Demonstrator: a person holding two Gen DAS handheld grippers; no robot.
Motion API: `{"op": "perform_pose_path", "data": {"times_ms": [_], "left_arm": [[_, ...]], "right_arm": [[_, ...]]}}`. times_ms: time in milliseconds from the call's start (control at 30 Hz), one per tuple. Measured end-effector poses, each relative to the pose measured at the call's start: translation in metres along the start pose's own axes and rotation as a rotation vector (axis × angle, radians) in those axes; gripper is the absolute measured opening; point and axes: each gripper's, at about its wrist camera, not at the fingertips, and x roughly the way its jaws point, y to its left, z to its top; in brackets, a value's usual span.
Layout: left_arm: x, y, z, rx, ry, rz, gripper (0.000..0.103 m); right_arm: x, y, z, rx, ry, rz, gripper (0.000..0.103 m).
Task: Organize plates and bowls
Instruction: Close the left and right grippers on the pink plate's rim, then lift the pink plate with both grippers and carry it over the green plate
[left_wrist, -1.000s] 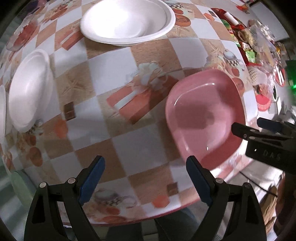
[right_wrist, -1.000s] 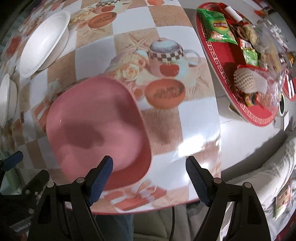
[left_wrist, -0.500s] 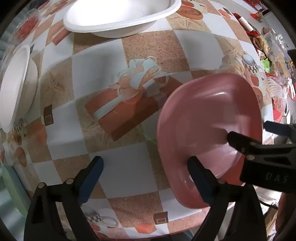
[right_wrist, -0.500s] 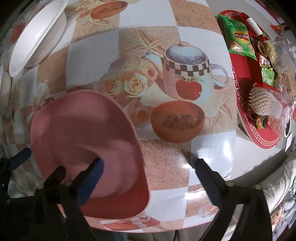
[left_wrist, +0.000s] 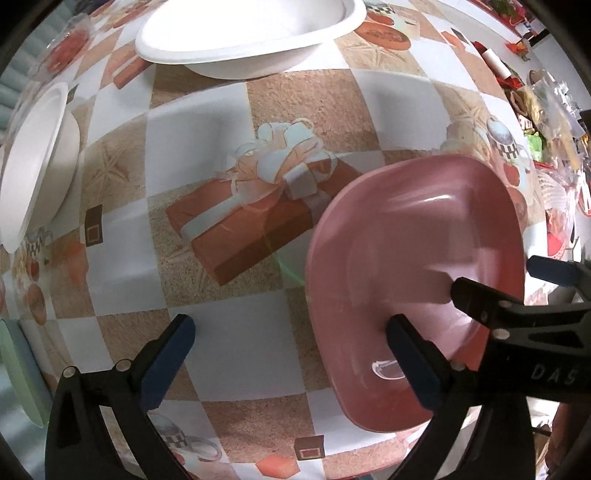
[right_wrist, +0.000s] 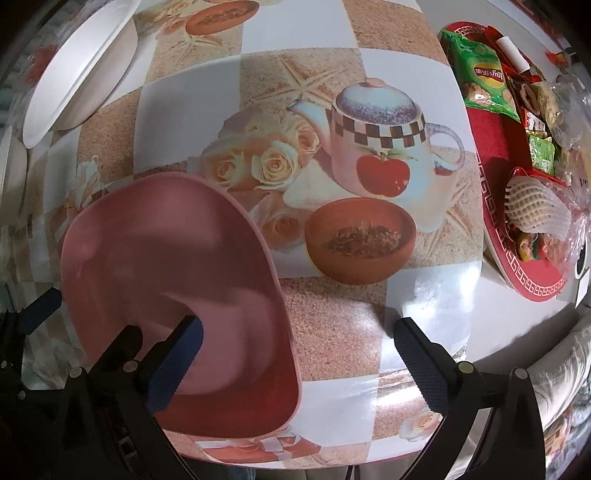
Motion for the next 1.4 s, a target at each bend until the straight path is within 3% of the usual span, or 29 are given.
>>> {"op": "perform_pose_path", "data": {"times_ms": [233,367,467,533,567,600,633,667,800,900,1400], "left_arm": [[0.006,-0.003,0.01,0.031,0.045,-0.003,0.101],[0.002,-0.005,0.009,0.06,0.041,-0.006,0.091],[-0.004,-0.008,0.009,0.091,0.027,-0.01,0.08],[-0.007,-0.011,0.008,0.112,0.018,-0.015,0.07],[-0.01,-0.012,0.008,0.126,0.012,-0.018,0.06],[-0.011,-0.012,0.008,0.136,0.007,-0.023,0.049],[-0.013,-0.013,0.007,0.146,0.001,-0.03,0.042],[-0.015,-0.01,0.007,0.154,0.001,-0.051,0.026],[-0.014,0.012,0.004,0.125,0.014,-0.066,0.022],[-0.014,0.039,-0.004,0.101,0.013,-0.052,0.022],[-0.014,0.22,-0.071,-0.151,0.014,0.065,0.022]], "right_arm": [[0.005,0.001,0.009,-0.046,0.053,-0.007,0.103],[0.002,0.002,0.007,-0.058,0.049,-0.016,0.098],[-0.006,0.011,0.006,-0.073,0.036,-0.014,0.082],[-0.012,0.02,0.005,-0.091,0.024,-0.011,0.059],[-0.015,0.026,0.004,-0.105,0.018,0.002,0.05],[-0.017,0.032,0.003,-0.112,0.014,0.005,0.034],[-0.018,0.036,0.002,-0.115,0.016,-0.007,0.032],[-0.017,0.039,0.002,-0.113,0.024,0.001,0.031],[-0.016,0.054,-0.003,-0.098,0.045,0.001,0.023],[-0.014,0.077,-0.013,-0.112,0.069,0.04,0.023],[-0.002,0.278,-0.041,-0.372,0.124,0.121,0.023]]}}
